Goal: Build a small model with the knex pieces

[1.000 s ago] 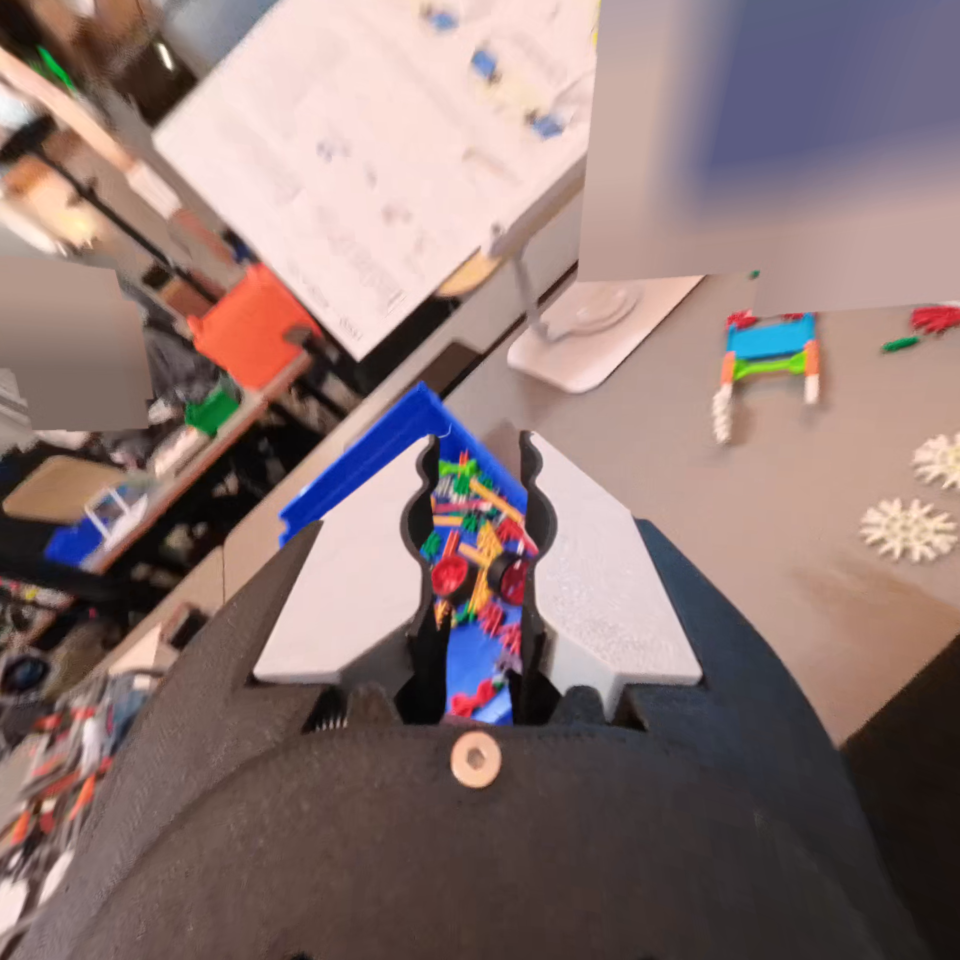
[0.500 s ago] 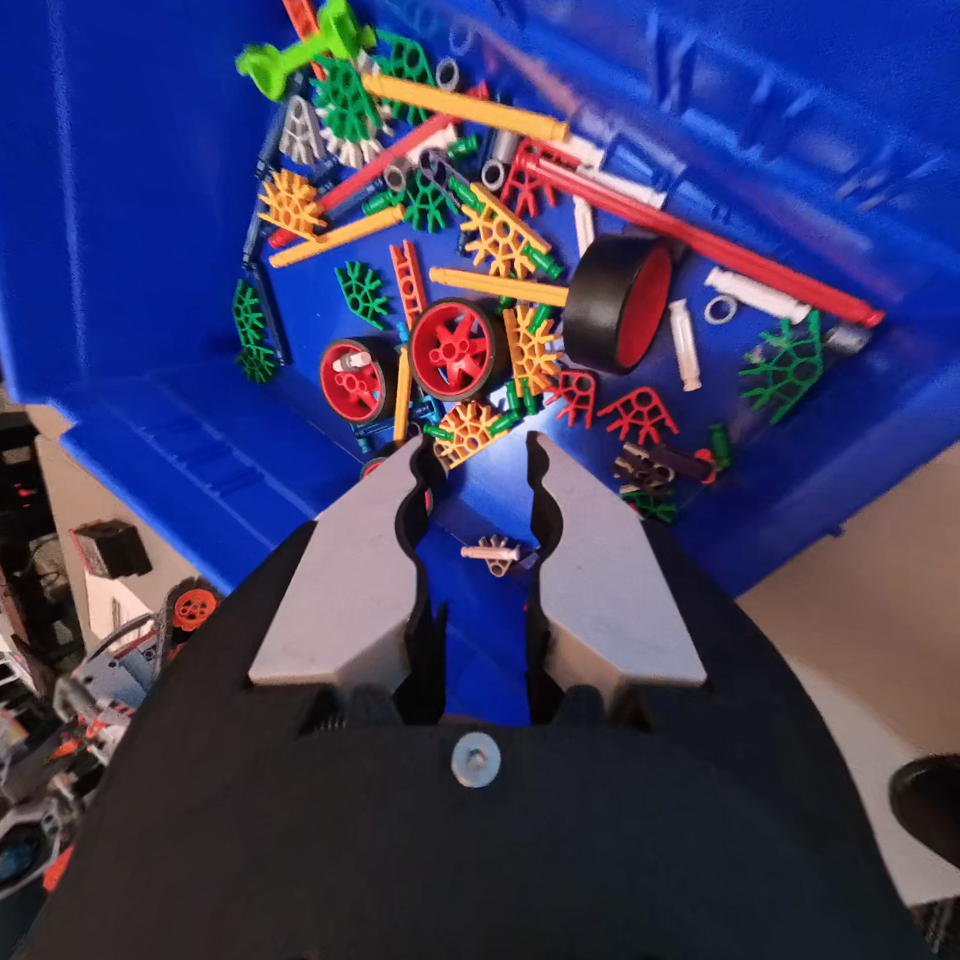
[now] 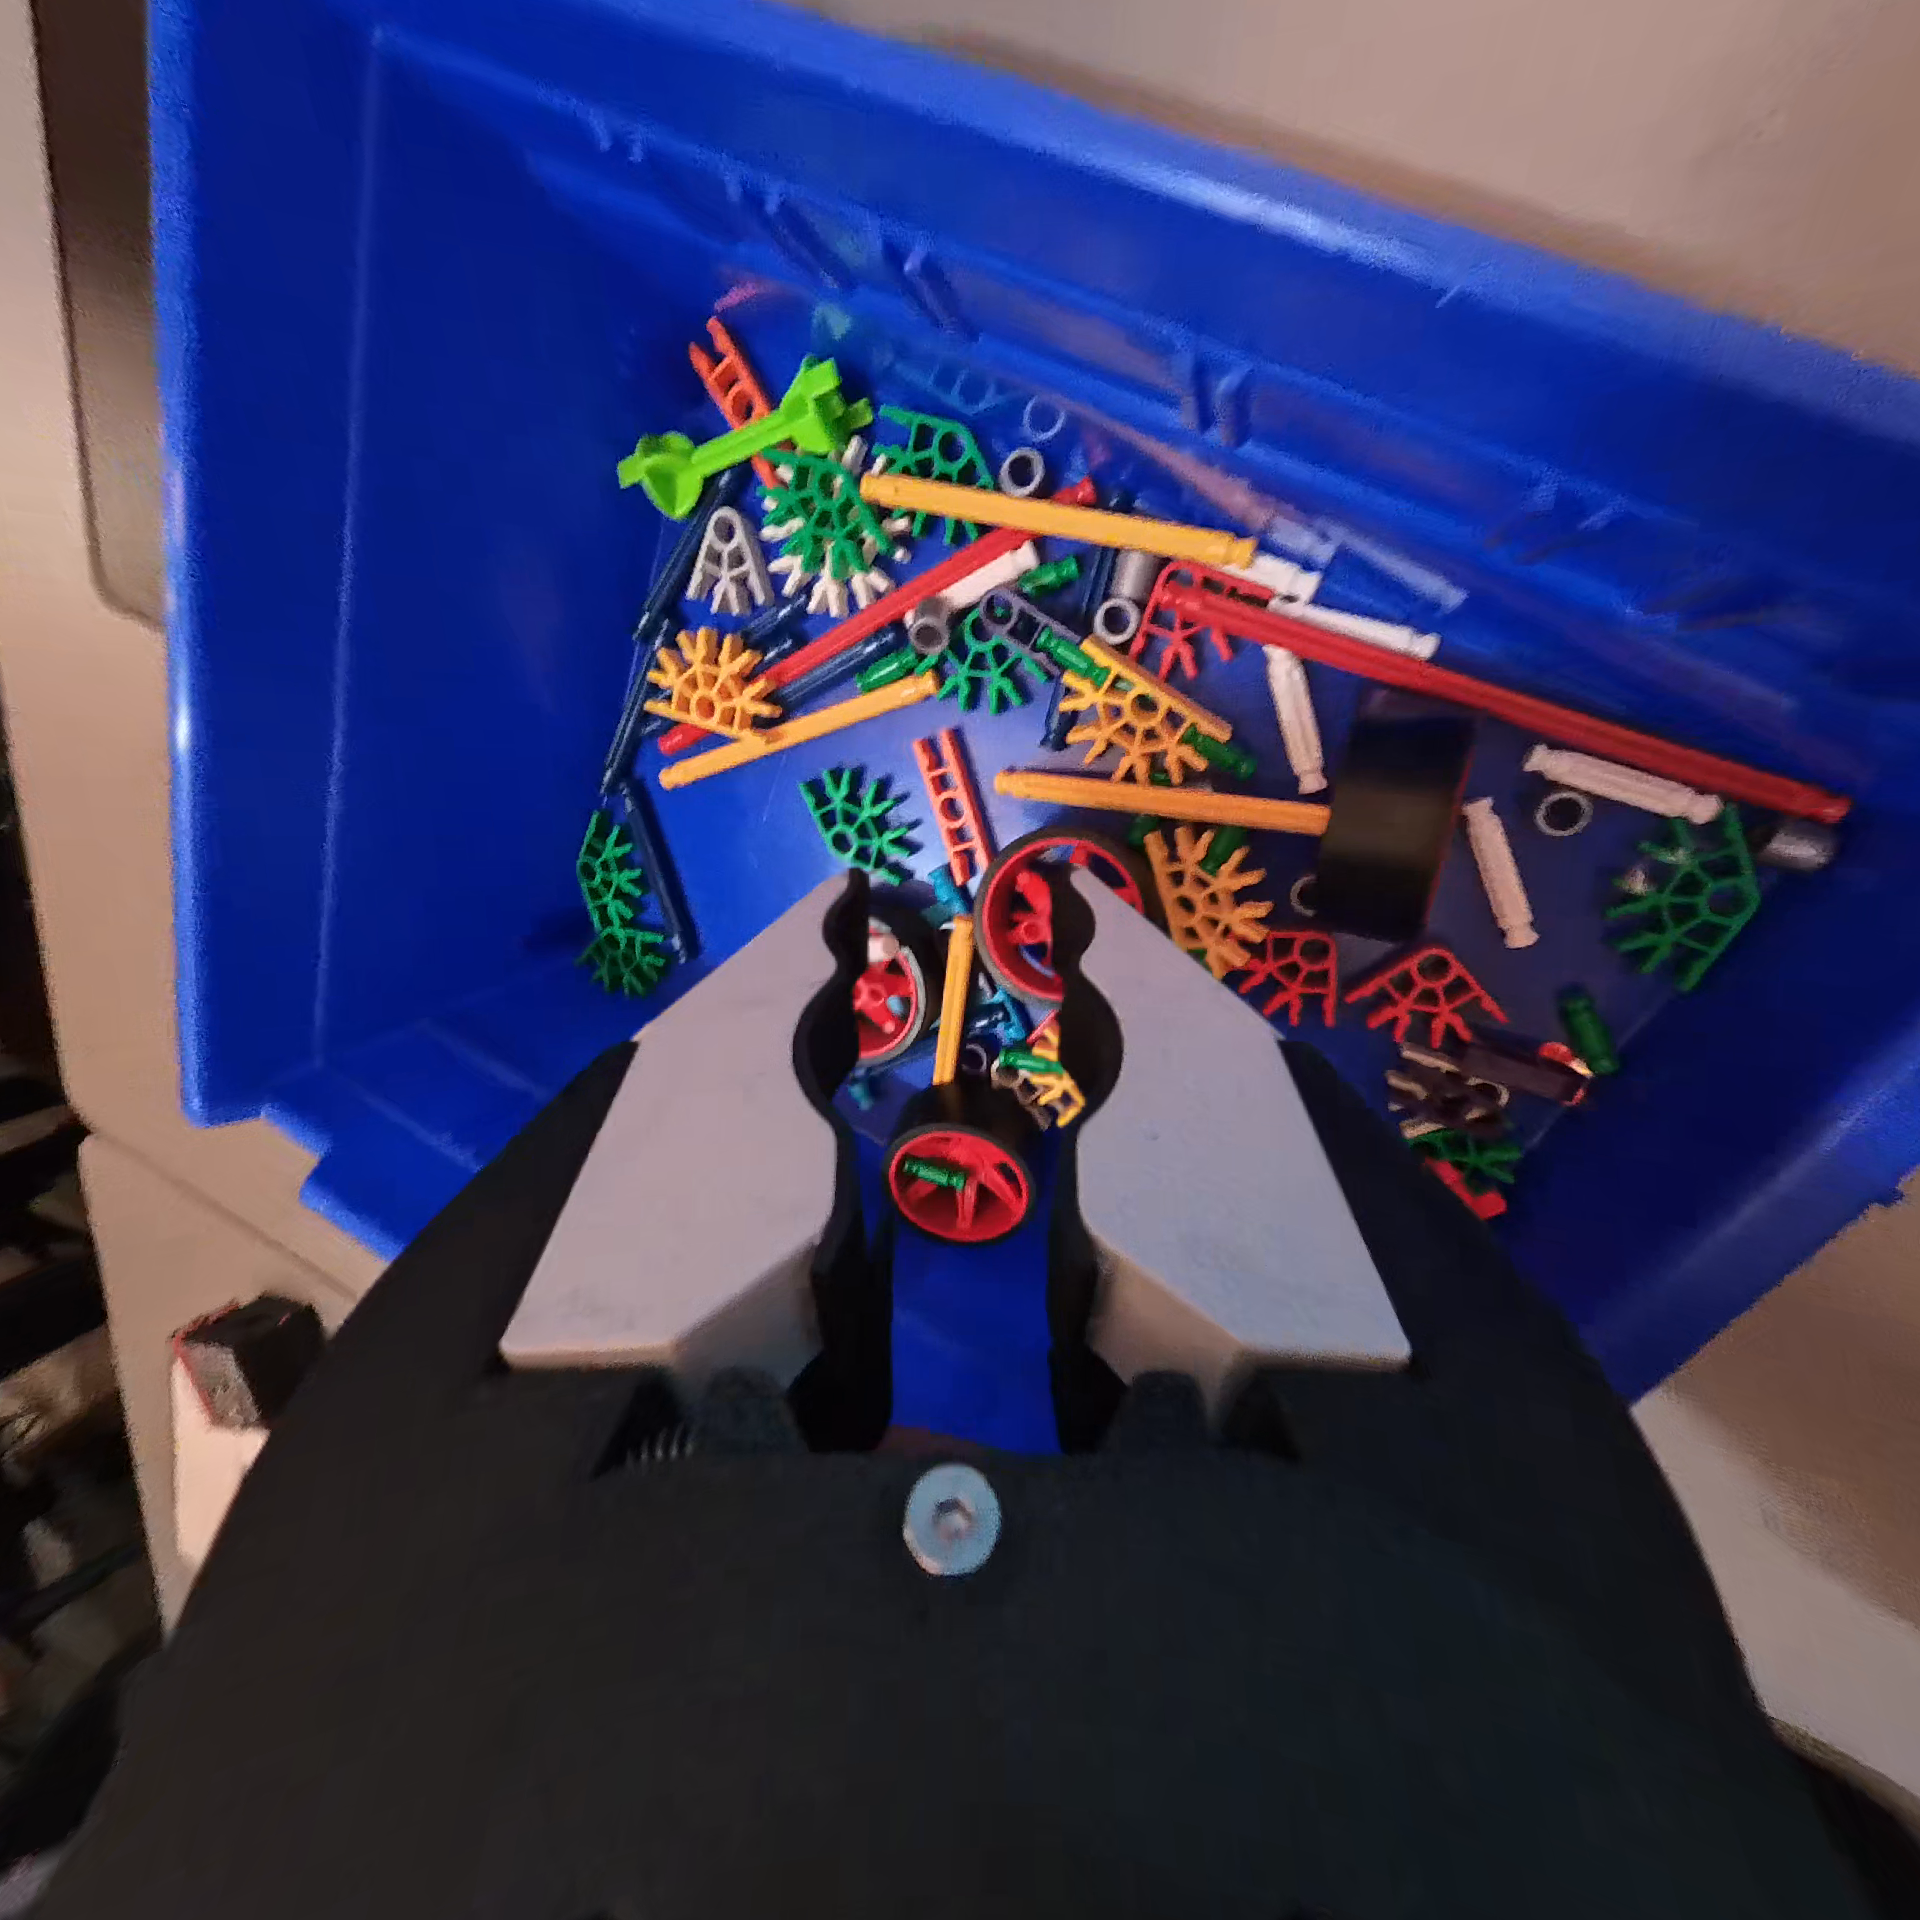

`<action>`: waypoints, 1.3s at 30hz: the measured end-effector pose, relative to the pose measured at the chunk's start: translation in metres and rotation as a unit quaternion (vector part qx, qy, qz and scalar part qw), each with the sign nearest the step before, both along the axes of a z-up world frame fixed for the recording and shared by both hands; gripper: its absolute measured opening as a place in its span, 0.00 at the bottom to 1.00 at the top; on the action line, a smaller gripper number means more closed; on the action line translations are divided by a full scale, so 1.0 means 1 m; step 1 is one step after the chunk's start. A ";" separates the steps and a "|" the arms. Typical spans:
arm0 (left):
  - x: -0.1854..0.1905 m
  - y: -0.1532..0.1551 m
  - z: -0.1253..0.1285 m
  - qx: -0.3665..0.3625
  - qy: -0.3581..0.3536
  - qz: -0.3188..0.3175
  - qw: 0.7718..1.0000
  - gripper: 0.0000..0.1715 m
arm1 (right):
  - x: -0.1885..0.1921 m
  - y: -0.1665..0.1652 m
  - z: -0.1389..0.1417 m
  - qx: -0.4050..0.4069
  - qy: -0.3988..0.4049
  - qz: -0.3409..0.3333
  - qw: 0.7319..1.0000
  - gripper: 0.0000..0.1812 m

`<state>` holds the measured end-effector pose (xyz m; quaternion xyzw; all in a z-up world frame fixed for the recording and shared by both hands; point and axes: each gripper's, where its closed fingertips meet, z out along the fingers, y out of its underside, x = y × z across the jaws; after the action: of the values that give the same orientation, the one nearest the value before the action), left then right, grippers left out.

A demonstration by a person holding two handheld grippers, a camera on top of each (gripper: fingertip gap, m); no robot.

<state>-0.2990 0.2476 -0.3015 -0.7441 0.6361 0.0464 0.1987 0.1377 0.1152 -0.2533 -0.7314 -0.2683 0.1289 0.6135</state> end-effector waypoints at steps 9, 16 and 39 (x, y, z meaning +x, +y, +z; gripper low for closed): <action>0.017 0.018 0.005 0.030 0.010 -0.058 0.998 0.21 | 0.012 0.009 -0.008 -0.007 0.003 -0.019 1.000 0.12; 0.017 0.077 -0.023 0.046 -0.002 0.006 0.999 0.25 | 0.015 0.013 -0.016 -0.017 -0.010 -0.029 0.999 0.12; 0.004 0.104 -0.043 -0.004 -0.043 0.178 0.983 0.04 | 0.004 0.002 -0.001 0.009 -0.010 -0.003 1.000 0.12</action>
<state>-0.2954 0.3515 -0.3447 -0.8476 0.4843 0.0463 0.2121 0.1420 0.1173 -0.2540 -0.7276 -0.2736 0.1176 0.6180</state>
